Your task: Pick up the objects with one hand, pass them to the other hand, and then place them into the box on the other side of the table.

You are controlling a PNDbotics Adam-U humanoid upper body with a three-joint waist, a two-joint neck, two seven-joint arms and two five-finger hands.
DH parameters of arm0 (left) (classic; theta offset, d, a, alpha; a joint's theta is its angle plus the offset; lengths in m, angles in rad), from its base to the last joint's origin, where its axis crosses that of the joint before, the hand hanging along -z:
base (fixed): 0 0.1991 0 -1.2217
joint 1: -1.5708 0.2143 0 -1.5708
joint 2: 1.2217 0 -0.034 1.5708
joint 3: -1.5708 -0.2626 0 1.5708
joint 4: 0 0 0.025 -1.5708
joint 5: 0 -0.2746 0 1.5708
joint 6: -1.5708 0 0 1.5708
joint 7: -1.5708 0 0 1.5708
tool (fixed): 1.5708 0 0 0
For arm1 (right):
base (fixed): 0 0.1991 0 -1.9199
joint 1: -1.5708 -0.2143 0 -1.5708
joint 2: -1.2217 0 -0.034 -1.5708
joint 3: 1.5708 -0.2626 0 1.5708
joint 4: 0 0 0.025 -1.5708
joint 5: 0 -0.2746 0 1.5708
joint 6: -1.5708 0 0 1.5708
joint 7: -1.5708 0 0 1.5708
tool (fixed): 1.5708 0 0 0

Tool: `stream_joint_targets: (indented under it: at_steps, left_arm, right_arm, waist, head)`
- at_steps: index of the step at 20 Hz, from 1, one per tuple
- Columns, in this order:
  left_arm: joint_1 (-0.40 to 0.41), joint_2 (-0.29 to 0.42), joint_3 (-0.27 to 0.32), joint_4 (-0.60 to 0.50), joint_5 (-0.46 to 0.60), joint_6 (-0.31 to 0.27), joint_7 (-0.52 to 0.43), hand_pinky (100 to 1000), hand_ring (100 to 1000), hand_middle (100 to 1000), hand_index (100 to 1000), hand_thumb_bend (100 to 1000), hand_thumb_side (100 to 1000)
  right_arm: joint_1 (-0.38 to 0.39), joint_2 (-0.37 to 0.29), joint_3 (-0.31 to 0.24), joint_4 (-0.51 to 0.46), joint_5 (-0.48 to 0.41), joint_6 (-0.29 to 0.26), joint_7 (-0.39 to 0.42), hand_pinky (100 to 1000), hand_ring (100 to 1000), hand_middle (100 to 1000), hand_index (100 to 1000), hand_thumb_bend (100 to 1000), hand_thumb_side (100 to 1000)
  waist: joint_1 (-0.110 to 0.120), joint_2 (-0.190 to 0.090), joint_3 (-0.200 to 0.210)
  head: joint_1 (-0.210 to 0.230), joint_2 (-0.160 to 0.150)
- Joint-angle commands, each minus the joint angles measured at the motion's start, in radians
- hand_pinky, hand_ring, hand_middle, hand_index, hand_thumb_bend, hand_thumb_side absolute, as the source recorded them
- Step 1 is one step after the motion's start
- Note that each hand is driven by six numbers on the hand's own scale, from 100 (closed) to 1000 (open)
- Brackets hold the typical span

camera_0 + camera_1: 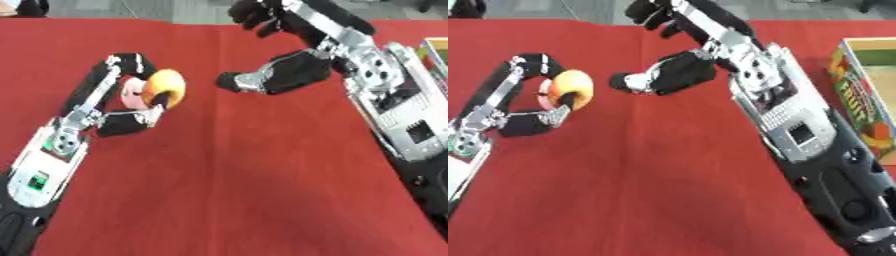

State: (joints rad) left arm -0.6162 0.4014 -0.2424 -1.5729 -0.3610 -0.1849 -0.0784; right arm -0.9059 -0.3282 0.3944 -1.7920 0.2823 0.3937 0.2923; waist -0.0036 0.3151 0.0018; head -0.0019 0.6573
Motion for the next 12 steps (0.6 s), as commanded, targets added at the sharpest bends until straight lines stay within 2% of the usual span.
stream_joint_targets:
  at_steps: [1, 12]
  left_arm:
    - [-0.013, 0.0, -0.003, -0.033, 0.003, -0.007, -0.005, 694, 674, 570, 502, 124, 164]
    - [-0.023, -0.021, -0.023, -0.059, -0.017, -0.007, 0.013, 693, 670, 569, 502, 125, 161]
  right_arm:
    - [-0.02, 0.004, 0.005, 0.0, 0.022, -0.008, 0.012, 795, 810, 747, 794, 631, 239]
    - [-0.024, 0.026, 0.033, 0.019, 0.067, -0.032, 0.046, 795, 808, 745, 785, 607, 214]
  waist:
    - [-0.013, -0.086, 0.003]
    - [-0.012, -0.082, 0.013]
  head:
    - [-0.002, -0.007]
    - [-0.016, -0.006]
